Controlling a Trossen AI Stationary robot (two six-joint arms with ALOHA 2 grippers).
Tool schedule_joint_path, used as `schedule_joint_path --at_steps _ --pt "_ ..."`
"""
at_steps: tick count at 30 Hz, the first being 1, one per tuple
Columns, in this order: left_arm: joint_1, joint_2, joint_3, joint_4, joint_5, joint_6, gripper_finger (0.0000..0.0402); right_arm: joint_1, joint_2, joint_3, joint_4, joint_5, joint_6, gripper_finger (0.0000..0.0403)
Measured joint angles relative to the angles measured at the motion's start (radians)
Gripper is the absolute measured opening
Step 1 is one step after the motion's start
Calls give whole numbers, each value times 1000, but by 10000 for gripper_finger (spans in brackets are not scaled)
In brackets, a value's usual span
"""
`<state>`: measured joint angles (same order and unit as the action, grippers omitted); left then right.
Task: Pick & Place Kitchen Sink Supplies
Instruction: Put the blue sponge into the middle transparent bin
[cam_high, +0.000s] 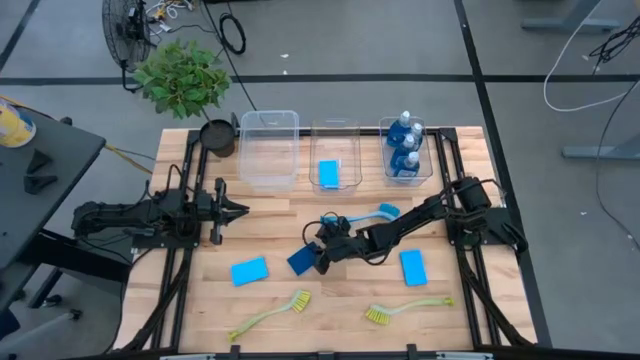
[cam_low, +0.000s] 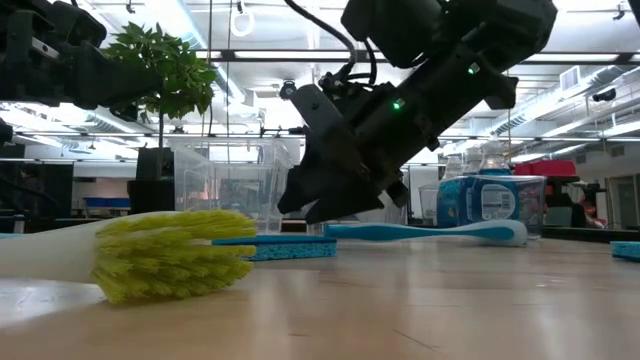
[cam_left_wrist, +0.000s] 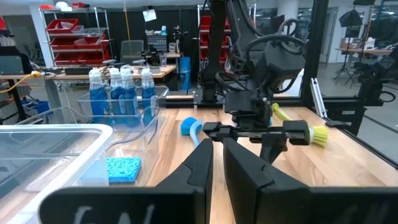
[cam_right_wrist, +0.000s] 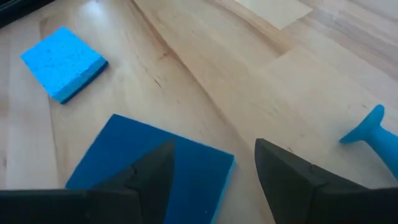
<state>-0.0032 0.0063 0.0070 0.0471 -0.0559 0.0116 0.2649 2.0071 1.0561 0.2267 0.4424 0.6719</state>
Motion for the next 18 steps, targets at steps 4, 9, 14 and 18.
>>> schedule_joint_path --at_steps 4,9,14,18 --pt "0 0 0 0 0 0 44 0 0 -19 10 -28 55 224" --pt "0 0 0 0 0 0 44 0 0 -45 14 -21 97 224" --pt "0 0 0 0 0 0 44 4 0 -50 19 -50 105 224" --pt "0 0 0 0 0 0 44 5 0 -50 26 -77 102 224"
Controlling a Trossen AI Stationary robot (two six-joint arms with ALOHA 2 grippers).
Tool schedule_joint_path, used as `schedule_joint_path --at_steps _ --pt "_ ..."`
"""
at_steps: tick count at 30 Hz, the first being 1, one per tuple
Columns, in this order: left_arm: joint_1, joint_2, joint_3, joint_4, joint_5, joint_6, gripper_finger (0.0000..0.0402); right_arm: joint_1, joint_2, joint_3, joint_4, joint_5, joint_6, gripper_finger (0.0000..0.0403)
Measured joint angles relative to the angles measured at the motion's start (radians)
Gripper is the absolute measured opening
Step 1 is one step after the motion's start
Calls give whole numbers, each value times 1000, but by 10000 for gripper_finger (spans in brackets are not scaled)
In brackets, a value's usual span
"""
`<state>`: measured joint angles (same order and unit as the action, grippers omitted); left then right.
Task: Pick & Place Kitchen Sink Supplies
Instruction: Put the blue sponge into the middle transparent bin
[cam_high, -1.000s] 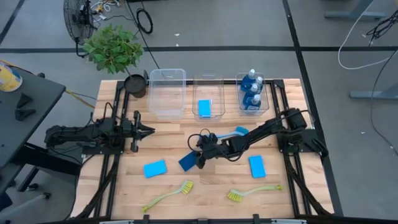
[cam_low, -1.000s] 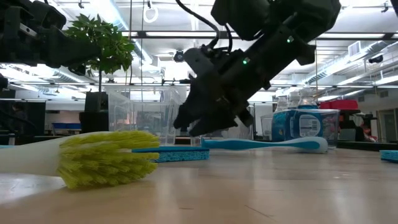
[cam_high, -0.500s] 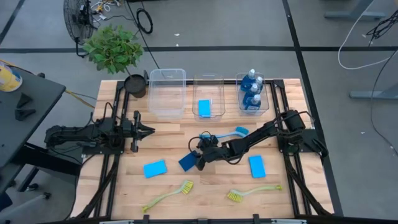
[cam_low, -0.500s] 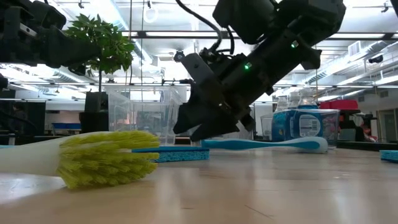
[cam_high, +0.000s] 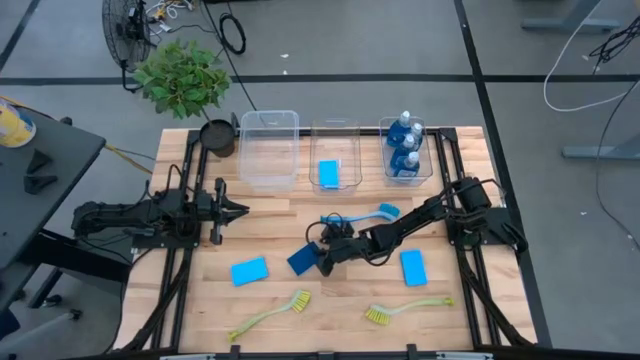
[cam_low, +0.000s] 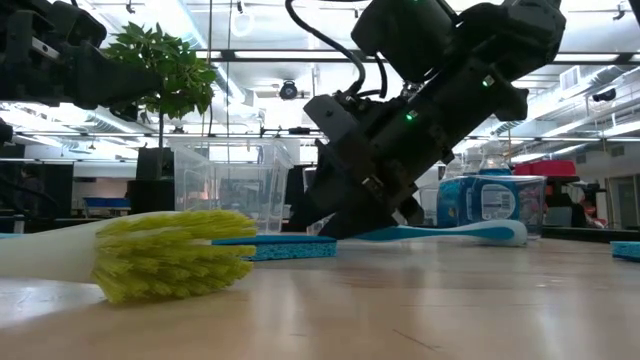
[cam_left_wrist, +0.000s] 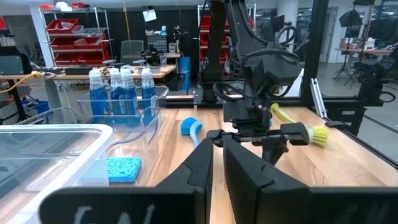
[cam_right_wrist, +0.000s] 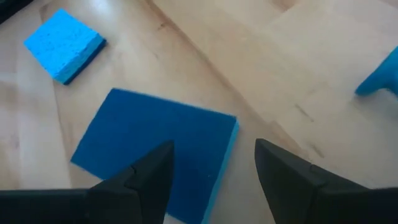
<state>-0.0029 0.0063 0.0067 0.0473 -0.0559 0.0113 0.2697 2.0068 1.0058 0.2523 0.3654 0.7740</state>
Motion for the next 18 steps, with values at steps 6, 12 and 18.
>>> schedule_joint_path --at_steps 6,12,18 --pt "0 0 0 0 0 0 44 0 26 0 34 -37 -3 224" --pt "0 0 0 0 0 0 44 0 29 0 44 -48 -7 224" --pt "0 0 0 0 0 0 44 -1 30 0 42 -60 -9 206"
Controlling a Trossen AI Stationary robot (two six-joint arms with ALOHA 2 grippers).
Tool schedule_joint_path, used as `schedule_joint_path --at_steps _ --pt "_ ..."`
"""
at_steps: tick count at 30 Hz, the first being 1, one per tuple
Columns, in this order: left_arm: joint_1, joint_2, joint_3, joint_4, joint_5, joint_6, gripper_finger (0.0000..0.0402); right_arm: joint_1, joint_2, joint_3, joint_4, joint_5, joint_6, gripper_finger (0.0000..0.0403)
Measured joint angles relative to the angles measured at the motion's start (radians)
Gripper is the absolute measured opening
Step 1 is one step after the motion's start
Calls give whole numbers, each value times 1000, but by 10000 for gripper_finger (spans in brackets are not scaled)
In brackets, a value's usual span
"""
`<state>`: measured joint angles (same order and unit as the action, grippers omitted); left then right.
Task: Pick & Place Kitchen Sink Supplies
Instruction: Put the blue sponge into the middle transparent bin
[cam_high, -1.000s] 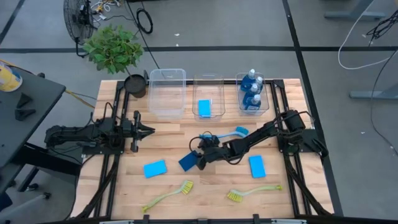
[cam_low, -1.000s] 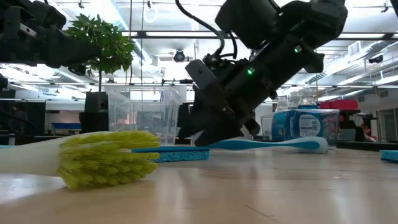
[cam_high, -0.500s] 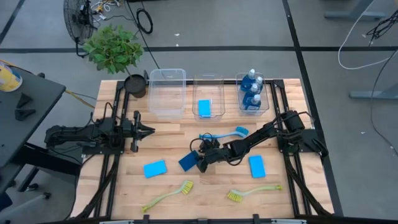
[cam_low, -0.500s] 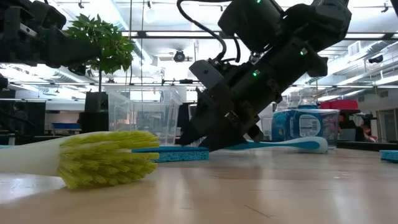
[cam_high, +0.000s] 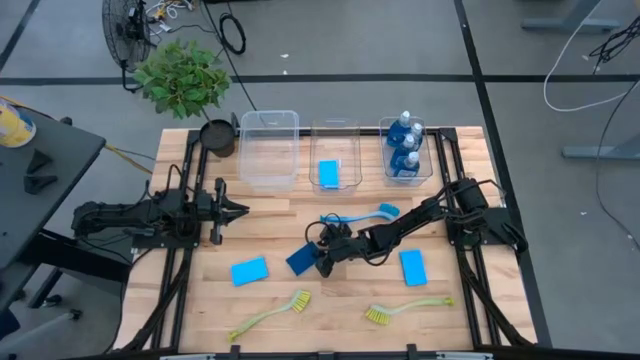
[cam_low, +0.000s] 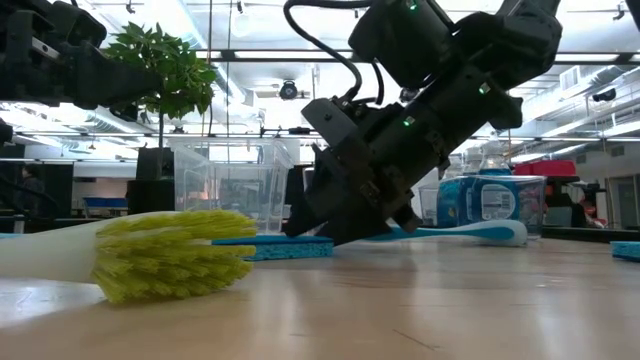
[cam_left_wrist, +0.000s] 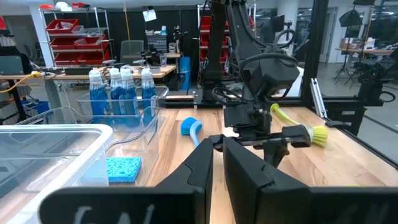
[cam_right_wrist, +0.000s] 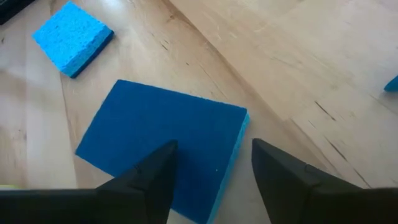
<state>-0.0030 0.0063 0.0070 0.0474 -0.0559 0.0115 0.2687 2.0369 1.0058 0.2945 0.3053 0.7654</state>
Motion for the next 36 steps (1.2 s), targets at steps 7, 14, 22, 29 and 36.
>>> schedule_joint_path --at_steps 7,14,22,29,36 --pt "0 0 0 0 0 0 44 0 3 0 4 -13 2 139" --pt "0 0 0 0 0 0 44 0 3 0 6 -10 15 82" --pt "0 0 0 0 0 0 44 0 4 0 30 -18 13 41" --pt "0 0 0 0 0 0 44 0 2 -1 72 -30 13 14" --pt "0 0 0 0 0 0 44 -6 -48 -1 76 -32 3 3"
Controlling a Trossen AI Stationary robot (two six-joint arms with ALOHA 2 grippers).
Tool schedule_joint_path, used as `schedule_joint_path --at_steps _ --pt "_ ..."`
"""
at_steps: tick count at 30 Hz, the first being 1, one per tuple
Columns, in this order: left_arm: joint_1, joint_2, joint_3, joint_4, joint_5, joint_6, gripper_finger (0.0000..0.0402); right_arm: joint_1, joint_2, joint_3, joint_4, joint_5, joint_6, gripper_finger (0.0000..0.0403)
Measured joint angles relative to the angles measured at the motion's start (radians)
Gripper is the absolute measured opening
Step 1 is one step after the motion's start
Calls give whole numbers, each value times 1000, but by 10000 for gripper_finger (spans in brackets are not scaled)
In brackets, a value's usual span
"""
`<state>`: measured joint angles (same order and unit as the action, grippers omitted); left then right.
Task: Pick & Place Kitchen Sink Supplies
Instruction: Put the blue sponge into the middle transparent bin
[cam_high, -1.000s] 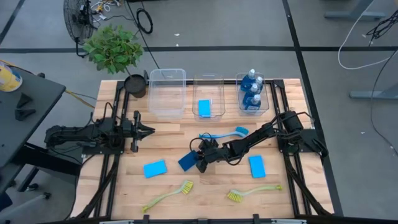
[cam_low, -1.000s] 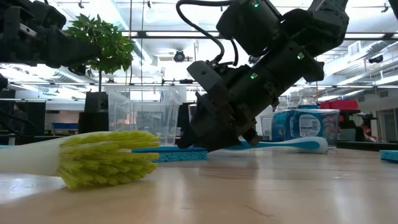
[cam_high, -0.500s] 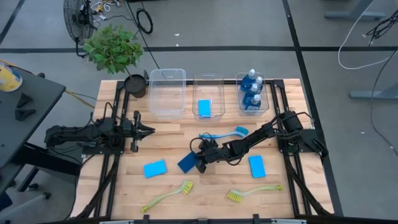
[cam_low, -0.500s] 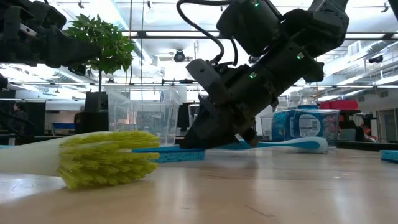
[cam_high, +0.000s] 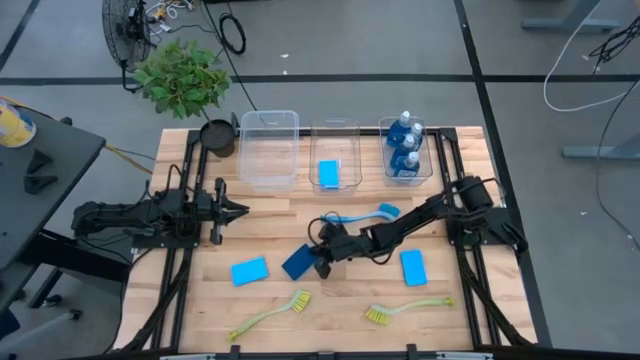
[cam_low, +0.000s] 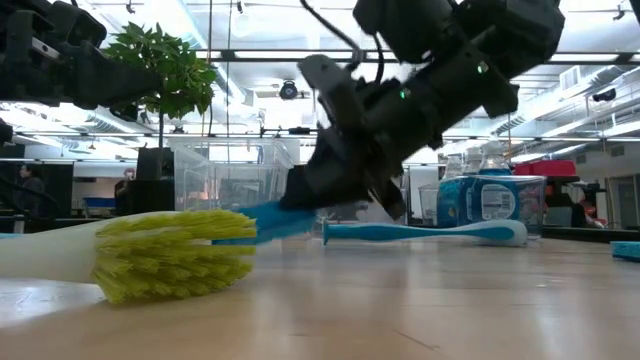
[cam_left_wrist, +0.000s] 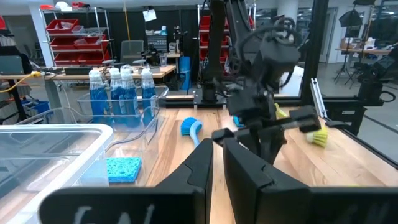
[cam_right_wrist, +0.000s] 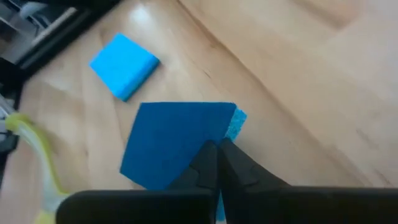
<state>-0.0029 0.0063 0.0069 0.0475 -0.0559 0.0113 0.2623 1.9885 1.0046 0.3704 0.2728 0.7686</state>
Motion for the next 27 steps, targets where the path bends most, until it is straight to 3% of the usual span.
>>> schedule_joint_path --at_steps 15,27 --pt "0 0 0 0 0 0 44 -55 -208 0 -26 15 -169 0" --pt "0 0 0 0 0 0 44 -174 -426 0 -68 -1 -416 0"
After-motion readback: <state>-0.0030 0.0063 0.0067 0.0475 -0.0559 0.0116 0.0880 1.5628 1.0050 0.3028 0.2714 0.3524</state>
